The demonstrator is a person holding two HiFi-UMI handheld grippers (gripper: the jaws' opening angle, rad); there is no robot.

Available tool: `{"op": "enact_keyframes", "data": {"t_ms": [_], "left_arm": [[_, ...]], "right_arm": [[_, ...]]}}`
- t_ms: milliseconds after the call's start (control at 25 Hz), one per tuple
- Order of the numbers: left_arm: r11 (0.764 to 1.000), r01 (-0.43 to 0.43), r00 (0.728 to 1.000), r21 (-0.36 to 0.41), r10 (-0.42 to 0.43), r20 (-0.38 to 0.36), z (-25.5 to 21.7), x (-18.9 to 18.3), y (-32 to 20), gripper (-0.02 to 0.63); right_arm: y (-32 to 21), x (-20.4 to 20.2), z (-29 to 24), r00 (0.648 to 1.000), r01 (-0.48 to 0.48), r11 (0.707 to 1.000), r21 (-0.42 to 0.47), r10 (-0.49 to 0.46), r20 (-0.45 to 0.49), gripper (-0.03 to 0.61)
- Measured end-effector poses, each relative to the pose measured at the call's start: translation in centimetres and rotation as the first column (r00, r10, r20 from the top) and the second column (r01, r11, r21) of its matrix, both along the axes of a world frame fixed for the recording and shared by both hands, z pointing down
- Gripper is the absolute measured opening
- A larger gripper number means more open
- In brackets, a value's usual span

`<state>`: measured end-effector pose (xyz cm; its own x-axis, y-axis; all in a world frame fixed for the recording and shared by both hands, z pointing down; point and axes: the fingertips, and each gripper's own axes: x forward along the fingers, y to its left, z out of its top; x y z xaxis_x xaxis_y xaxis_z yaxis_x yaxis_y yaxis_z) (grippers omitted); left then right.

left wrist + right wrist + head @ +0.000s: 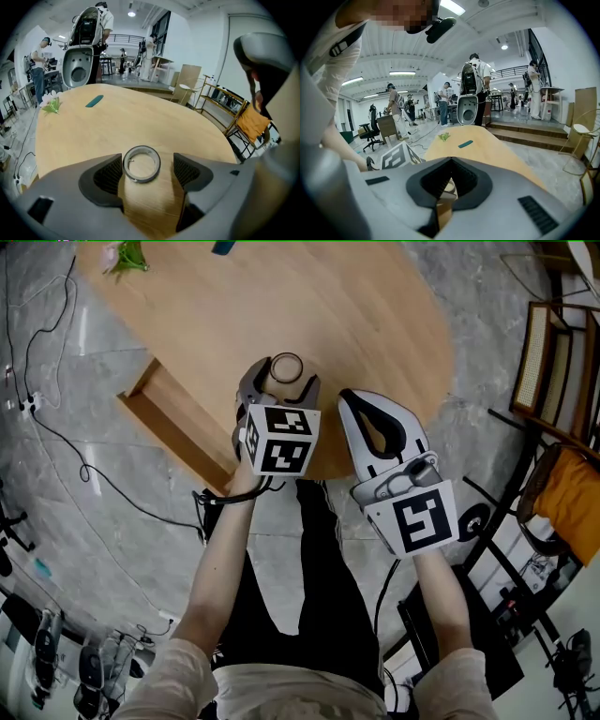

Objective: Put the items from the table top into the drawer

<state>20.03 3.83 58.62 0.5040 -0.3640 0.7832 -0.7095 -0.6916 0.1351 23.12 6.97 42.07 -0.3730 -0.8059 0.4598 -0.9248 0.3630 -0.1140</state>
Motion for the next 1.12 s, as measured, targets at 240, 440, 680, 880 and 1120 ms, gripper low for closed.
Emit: {"op": "enact_keyframes", "data": {"t_ms": [240, 440, 680, 880, 1120], "left_arm": [[0.999, 0.021, 0.998, 0.036, -0.024, 0.063, 1.0, -0.2, -0.5, 0.325], [0.998, 0.042, 0.998, 0.045, -0.044, 0.051, 1.0, -0.5, -0.7, 0.273], [0.999, 0.028, 0.999, 0.037, -0.029, 0.028, 0.3, -1.0, -0.9, 0.265], [0.99, 0.08, 0.996, 0.118, -0.075, -0.045, -4.9, -3.1, -2.0, 0.265], [0.959, 0.174, 0.98, 0.223, -0.147, -0.131, -13.6, -8.4, -3.5, 0.265]], "right_arm": [[0.3, 1.0, 0.4, 1.0, 0.001, 1.0, -0.028, -0.001, -0.011, 0.005], [0.1, 0.9, 0.5, 1.0, 0.009, 1.0, -0.027, -0.009, -0.016, 0.006], [-0.5, 0.0, 0.1, 1.0, 0.02, 1.0, -0.01, -0.02, -0.006, 0.005], [-1.0, -1.9, -1.0, 0.999, 0.042, 0.999, 0.001, -0.042, -0.003, 0.006], [-3.0, -7.0, -4.2, 0.995, 0.095, 0.995, 0.038, -0.095, 0.011, 0.006]]}}
